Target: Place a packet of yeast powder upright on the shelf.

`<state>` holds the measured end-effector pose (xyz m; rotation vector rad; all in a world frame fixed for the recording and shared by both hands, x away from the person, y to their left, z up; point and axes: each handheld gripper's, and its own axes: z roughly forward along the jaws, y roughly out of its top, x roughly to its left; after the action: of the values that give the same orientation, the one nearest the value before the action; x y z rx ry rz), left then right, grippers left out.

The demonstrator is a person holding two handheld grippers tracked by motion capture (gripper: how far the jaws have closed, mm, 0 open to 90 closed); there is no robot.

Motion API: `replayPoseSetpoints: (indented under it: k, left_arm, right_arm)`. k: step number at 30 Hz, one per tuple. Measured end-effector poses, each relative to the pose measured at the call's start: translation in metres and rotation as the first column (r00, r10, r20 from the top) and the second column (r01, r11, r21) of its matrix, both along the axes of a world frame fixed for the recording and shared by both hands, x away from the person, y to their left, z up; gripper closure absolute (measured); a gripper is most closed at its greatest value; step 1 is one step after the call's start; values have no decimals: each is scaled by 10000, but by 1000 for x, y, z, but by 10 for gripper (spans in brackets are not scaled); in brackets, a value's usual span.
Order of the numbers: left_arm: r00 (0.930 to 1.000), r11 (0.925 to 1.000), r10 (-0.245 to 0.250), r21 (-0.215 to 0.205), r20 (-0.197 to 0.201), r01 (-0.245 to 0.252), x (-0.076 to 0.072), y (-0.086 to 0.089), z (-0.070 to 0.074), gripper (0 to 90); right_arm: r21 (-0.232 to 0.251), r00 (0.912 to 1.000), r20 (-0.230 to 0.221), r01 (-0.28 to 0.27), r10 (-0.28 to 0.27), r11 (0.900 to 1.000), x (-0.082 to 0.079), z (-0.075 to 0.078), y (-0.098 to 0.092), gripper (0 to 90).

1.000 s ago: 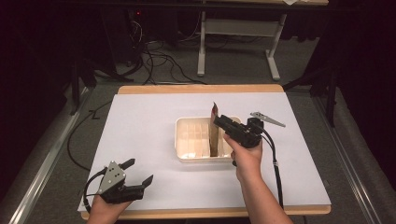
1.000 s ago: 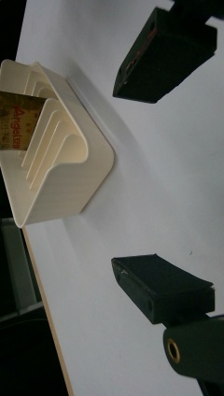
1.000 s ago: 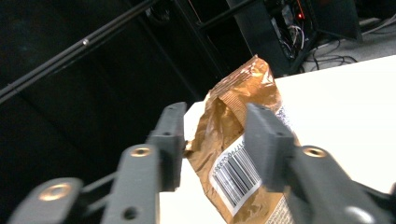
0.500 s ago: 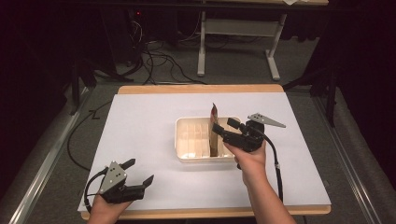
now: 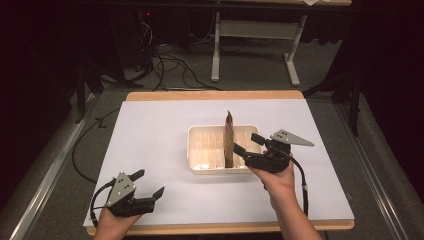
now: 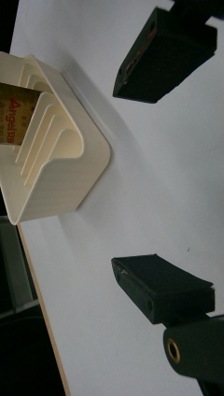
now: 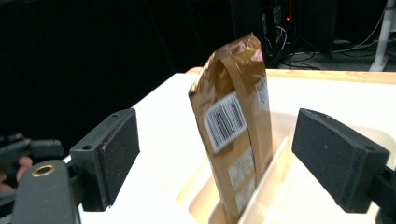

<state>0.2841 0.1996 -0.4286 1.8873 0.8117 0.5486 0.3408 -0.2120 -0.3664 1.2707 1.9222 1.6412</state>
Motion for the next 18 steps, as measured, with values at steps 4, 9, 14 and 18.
replayPoseSetpoints:
  k: [4,9,14,18]
  left_arm:
    - [10000,10000,-2,40,-22,2,0,-1,-1,158]
    - [9999,10000,15,5,-124,-15,1,-1,-1,158]
    - [9999,10000,34,31,-137,-34,0,-1,-2,158]
    - [9999,10000,61,35,-151,-60,1,-1,-2,158]
  right_arm:
    - [-485,9999,142,-8,15,9988,-15,-5,-12,154]
    - [-915,9994,336,69,-38,9958,-32,-13,-28,160]
    - [-1312,9987,432,339,-285,9908,-43,-26,-43,171]
    - [-1592,9972,295,721,-683,9846,-53,-42,-66,187]
